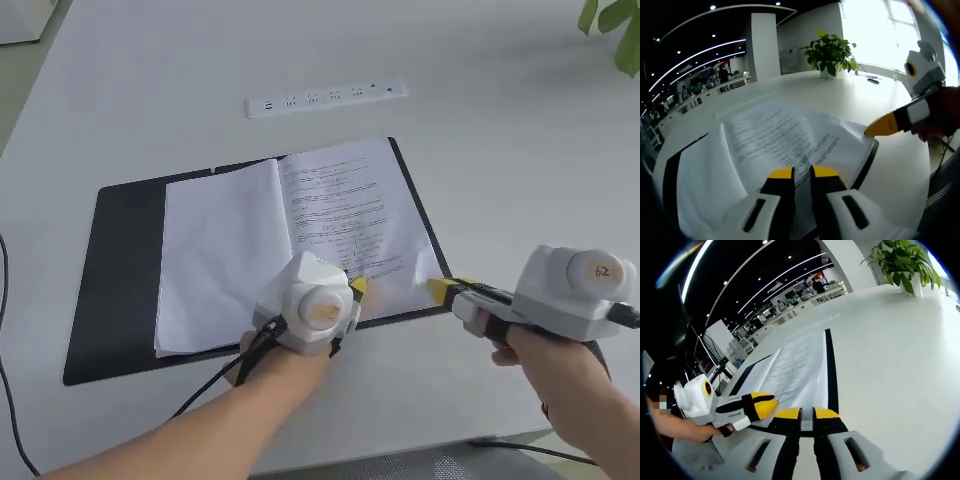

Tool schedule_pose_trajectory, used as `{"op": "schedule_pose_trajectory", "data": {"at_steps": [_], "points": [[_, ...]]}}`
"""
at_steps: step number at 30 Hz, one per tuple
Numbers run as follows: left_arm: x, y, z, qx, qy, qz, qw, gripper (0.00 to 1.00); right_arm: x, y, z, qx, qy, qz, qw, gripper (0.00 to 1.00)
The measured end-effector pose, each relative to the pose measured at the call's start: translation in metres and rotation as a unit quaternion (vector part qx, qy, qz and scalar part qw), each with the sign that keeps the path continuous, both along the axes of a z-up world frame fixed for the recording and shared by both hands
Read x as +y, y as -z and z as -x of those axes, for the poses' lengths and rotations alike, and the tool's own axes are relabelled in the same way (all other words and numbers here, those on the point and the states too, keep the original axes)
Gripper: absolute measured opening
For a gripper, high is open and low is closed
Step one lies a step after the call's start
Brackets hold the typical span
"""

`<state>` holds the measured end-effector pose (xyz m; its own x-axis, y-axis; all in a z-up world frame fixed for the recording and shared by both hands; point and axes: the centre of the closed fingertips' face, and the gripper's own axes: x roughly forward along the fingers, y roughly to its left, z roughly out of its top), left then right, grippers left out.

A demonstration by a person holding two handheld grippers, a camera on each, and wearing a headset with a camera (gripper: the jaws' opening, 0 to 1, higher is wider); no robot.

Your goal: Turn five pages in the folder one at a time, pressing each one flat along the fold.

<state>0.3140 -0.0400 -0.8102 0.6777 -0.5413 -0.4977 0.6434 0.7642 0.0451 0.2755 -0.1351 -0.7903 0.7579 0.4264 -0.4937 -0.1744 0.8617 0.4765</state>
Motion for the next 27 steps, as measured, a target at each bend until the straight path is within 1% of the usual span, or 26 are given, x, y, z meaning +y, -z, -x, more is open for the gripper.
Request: {"op": "schedule_pose_trajectory", "data": {"at_steps": [2,5,12,16,18,20,22,24,26,27], "points": [[0.000,0.000,0.000,0.001,-0.001,0.001,1.0000,0.11,-0.002,0.000,0.000,0.000,0.001,0.000,1.0000,0.03],[0.000,0.000,0.000,0.000,-0.001,0.000,1.0000,0.11,-0.001,0.000,0.000,-0.002,-0.002,0.001,1.0000,0.00],[-0.001,-0.001,0.001,0.002,0.000,-0.004,1.0000,0.11,0.001,-0.003,0.001,-0.004,-0.002,-0.002,1.0000,0.00],[-0.001,-0.002,0.001,0.002,-0.002,-0.001,1.0000,0.11,0.007,-0.008,0.001,-0.008,-0.008,-0.004,0.9999,0.00],[0.000,-0.002,0.001,0.001,-0.006,0.004,1.0000,0.12,0.009,-0.011,0.001,-0.010,-0.012,-0.003,0.9999,0.00],[0.000,-0.003,0.001,0.003,-0.007,0.009,0.9999,0.12,0.010,-0.013,0.000,-0.012,-0.013,-0.007,0.9998,0.00],[0.000,-0.003,0.003,0.009,-0.004,0.010,0.9999,0.13,0.012,-0.015,0.000,-0.016,-0.016,-0.006,0.9997,0.00],[0.001,-0.003,0.006,0.010,0.006,0.000,0.9999,0.14,0.014,-0.017,0.000,-0.018,-0.019,-0.007,0.9996,0.00],[0.003,-0.004,0.009,0.015,0.008,0.001,0.9999,0.15,0.016,-0.019,0.000,-0.019,-0.021,-0.009,0.9996,0.00],[0.004,-0.005,0.010,0.015,0.010,-0.001,0.9998,0.15,0.017,-0.021,0.000,-0.021,-0.024,-0.008,0.9995,0.00]]}}
